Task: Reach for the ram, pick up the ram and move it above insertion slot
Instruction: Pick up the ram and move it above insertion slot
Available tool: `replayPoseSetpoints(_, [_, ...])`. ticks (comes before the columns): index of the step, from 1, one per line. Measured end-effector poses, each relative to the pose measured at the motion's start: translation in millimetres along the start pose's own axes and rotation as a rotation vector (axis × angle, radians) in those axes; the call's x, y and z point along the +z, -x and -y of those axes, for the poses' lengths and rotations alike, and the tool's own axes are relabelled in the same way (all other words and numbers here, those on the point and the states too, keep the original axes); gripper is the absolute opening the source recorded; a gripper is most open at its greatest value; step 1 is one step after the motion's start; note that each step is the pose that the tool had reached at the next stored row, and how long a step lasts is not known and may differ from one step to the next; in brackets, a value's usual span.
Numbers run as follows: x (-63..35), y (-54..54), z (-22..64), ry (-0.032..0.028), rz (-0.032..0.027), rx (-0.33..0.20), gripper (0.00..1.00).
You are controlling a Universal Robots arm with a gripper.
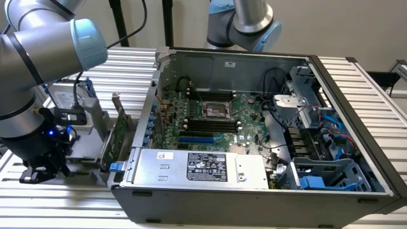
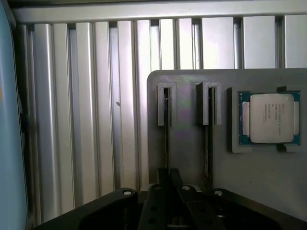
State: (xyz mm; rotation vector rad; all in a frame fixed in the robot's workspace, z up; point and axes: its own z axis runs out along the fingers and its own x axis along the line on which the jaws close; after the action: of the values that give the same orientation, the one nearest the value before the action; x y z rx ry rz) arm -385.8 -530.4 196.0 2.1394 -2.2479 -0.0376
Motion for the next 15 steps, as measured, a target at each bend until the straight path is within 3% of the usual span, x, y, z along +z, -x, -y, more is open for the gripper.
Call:
replayPoseSetpoints(2, [0.0,0.0,0.0,0.0000,-0.0027,0.007,0.14])
replayPoseSetpoints(9, [-0.1,0.0,-0.1,0.0000,-0.0032,0.004,0.14])
replayPoseSetpoints(15, [0.0,0.0,-0.1,-0.0008,-0.0058,-0.057,0.14])
